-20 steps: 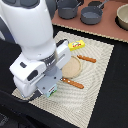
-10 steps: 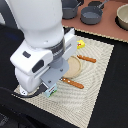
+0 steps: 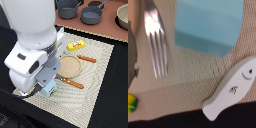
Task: Interact with the objects in diverse but meaningful ways.
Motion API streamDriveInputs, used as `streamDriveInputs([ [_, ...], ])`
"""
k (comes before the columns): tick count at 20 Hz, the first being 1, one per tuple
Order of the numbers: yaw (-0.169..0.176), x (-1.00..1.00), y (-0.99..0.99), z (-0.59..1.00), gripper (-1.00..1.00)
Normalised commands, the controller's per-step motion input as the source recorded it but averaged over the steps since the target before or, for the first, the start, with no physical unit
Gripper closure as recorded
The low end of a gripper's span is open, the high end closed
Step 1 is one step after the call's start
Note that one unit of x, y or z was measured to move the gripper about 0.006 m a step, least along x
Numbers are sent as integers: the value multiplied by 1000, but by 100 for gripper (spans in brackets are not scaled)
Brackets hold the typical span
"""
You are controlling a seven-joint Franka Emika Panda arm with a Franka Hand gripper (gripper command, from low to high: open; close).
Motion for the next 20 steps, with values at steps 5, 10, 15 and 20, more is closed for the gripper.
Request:
streamDriveInputs([
  [5, 0, -915, -209, -282, -100],
  [10, -39, -474, -10, -291, -100],
  [15, -123, -132, 114, -310, -100],
  [20, -161, -58, 142, -338, -100],
])
